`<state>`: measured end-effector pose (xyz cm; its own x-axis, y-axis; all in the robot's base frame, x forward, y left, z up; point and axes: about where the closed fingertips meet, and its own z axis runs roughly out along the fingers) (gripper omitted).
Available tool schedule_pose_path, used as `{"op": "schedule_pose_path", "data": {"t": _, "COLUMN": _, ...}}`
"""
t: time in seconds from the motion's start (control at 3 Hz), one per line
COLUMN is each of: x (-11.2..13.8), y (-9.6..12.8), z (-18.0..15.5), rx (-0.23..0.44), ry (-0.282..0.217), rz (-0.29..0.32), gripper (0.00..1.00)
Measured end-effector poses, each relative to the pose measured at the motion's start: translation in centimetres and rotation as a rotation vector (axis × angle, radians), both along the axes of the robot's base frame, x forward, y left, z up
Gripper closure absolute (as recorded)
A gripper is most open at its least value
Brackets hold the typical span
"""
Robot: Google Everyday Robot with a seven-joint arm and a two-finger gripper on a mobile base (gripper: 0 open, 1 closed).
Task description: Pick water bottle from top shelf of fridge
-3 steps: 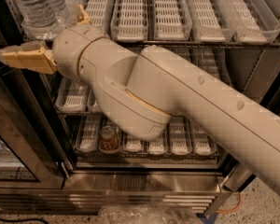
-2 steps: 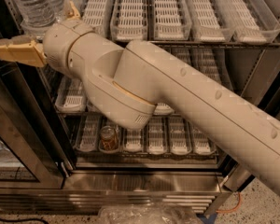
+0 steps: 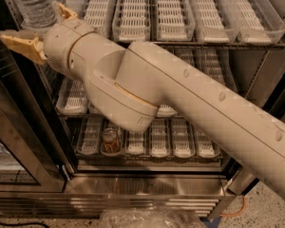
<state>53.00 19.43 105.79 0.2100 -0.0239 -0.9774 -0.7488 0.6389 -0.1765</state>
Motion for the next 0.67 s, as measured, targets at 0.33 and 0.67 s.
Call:
{"op": "schedule_pose_path", "data": {"t": 0.33, "x": 0.00, "y": 0.00, "z": 0.00, "rx": 0.000, "ry": 0.000, "rz": 0.000, "gripper": 0.28}}
{"op": "schedule_pose_path", "data": {"t": 0.67, "x": 0.00, "y": 0.00, "z": 0.00, "rx": 0.000, "ry": 0.000, "rz": 0.000, "gripper": 0.21}}
